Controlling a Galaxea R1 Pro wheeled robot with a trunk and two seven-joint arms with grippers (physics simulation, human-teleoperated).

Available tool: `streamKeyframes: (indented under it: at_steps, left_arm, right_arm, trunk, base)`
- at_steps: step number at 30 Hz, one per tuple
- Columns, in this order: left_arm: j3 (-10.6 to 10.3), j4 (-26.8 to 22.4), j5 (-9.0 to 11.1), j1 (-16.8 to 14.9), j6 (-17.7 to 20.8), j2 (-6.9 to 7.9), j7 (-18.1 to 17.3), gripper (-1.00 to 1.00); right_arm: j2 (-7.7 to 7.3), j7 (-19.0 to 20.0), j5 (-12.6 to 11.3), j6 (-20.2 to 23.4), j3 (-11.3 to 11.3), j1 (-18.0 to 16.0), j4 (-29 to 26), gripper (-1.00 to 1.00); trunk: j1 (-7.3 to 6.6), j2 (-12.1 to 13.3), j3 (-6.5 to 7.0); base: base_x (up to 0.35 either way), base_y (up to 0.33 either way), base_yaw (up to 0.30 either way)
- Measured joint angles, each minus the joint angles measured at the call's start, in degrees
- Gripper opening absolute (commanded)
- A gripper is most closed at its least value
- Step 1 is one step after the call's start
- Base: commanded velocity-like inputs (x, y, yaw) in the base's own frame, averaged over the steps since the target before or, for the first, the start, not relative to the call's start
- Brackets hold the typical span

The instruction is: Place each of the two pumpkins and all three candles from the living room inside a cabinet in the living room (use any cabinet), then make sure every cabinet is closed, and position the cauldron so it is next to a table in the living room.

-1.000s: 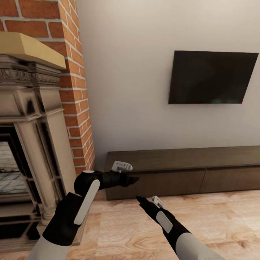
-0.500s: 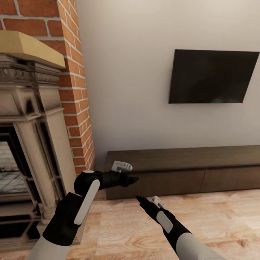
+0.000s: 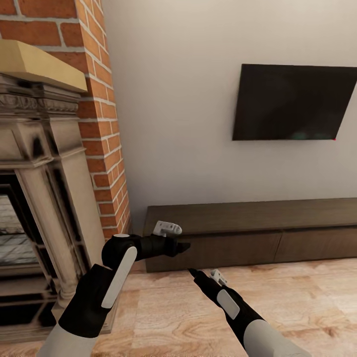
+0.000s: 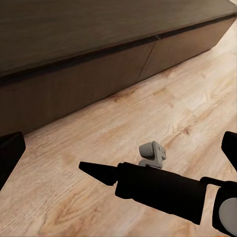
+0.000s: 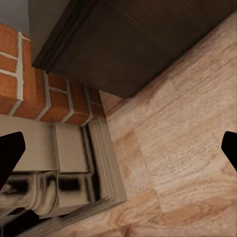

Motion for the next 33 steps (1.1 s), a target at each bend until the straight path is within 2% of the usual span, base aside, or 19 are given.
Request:
streamKeyframes:
  at_steps: [33]
  left_arm:
    - [0.0,0.0,0.1,0.0,0.0,0.09,-0.1,1.00]
  right_arm:
    - [-0.63,0.0,-0.4,0.3,0.0,0.0,1.5,1.00]
  trunk:
    - [0.00,0.0,-3.10]
  base:
    - [0.000,0.000,0.000]
